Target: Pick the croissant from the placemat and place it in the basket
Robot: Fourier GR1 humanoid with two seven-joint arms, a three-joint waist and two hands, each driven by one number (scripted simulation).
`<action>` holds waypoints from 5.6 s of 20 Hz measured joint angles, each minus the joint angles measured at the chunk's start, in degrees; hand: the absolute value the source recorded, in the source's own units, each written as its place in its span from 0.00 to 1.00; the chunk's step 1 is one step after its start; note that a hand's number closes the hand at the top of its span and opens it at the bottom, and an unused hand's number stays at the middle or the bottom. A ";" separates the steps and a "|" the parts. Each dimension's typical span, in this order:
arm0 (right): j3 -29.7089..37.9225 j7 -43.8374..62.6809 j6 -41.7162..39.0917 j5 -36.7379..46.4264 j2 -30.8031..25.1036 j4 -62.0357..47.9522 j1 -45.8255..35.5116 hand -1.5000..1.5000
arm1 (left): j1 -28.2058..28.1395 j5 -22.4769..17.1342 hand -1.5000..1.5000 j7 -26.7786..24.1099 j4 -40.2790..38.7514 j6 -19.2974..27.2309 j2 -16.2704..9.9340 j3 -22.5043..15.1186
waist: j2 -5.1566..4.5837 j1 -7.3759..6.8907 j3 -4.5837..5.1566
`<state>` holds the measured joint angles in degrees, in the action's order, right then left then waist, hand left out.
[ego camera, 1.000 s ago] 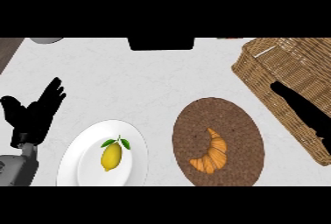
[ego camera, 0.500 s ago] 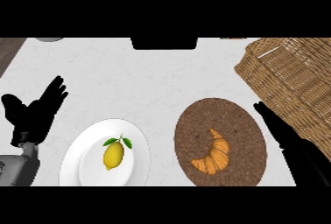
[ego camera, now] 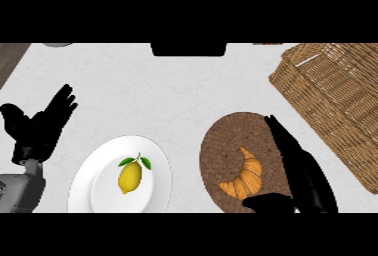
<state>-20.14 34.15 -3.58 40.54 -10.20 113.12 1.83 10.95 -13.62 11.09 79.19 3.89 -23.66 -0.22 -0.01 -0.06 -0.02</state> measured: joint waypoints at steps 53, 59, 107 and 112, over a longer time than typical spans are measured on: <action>-3.40 -12.19 -0.08 15.78 5.95 -21.64 -0.05 1.00 | 0.94 9.46 0.50 3.01 1.97 -7.01 7.83 9.31 | 0.63 0.27 0.64; -1.96 2.51 3.89 13.86 8.62 -28.59 -10.83 1.00 | 2.20 9.94 0.50 2.69 1.25 -7.30 8.59 8.40 | -0.14 -1.45 0.37; 24.10 31.08 33.69 38.90 -3.35 -79.42 -80.73 1.00 | 0.98 11.03 0.50 1.43 0.68 -6.97 9.28 8.70 | -0.05 -0.54 0.07; 26.89 28.99 34.04 38.45 -5.93 -77.91 -76.73 1.00 | 1.28 10.47 0.50 1.30 -0.20 -7.47 8.81 9.58 | 0.04 -0.02 0.03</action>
<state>6.75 63.14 30.46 78.99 -16.13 35.21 -74.91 12.23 -3.15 12.39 78.99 -3.58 -14.85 9.35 0.03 -0.08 0.01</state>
